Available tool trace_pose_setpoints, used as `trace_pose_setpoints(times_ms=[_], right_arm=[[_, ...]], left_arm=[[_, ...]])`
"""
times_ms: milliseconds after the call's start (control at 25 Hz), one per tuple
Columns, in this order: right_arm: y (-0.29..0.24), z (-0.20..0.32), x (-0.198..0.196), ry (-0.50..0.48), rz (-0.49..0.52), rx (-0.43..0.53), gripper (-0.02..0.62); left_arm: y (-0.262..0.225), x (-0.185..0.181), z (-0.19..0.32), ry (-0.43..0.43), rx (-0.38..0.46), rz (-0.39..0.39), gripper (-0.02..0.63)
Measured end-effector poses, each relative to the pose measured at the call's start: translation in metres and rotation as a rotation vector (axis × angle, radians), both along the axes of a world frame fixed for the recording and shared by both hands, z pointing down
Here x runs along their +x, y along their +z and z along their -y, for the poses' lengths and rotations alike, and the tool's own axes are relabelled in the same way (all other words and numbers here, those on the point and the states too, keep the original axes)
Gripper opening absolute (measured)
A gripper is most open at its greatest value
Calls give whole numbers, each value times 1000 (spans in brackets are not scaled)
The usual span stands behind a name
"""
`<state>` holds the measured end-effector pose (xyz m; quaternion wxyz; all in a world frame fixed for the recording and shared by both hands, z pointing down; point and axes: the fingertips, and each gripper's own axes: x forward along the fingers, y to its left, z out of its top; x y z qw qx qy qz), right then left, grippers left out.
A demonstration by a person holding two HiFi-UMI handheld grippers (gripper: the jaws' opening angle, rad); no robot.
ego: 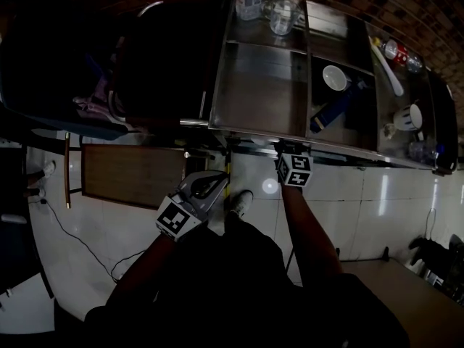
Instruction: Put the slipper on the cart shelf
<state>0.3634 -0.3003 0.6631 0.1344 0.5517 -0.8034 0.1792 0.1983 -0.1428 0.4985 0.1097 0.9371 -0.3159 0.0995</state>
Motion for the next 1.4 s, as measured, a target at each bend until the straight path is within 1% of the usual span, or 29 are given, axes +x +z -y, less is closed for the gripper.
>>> trace_pose_setpoints(times_ms=[160,280,320,400,480,600,720,840,1000,1080,1240,1400], right_arm=[[-20,-36,-3,-53,11,28,293],[-36,-60,-9,-111,19,54,277],[-43,-68,-12,-129,25,64,256],[-57,-82,-20,-170,46,89,161],[-70,-96,-34,-222,90,110,78],[-85,-117,-60,-302,129,125,1],[-100,-133,-91,-368,135,136,0],[-115,-150,-132,-454,142,164,0],[-129,-175,-192,-565,73,208,0],[-138,-189,-225,-609,50,225,0],[-148,-213,-291,-657,63,217,0],[-147,-228,-358,-688,76,216,2]], left_arm=[[-11,-9,-10,-21,8,0,3],[-15,-19,-19,-40,17,10,3],[-16,-23,-23,-43,19,16,3],[-16,-29,-30,-49,17,25,3],[-17,-34,-36,-56,15,24,3],[-22,-42,-45,-75,10,3,3],[-27,-54,-50,-90,10,-22,3],[-31,-69,-53,-92,24,-30,3],[-35,-100,-59,-92,43,-30,3],[-36,-118,-64,-79,62,-20,3],[-36,-162,-80,-42,82,-27,3],[-36,-226,-94,-40,80,-59,3]])
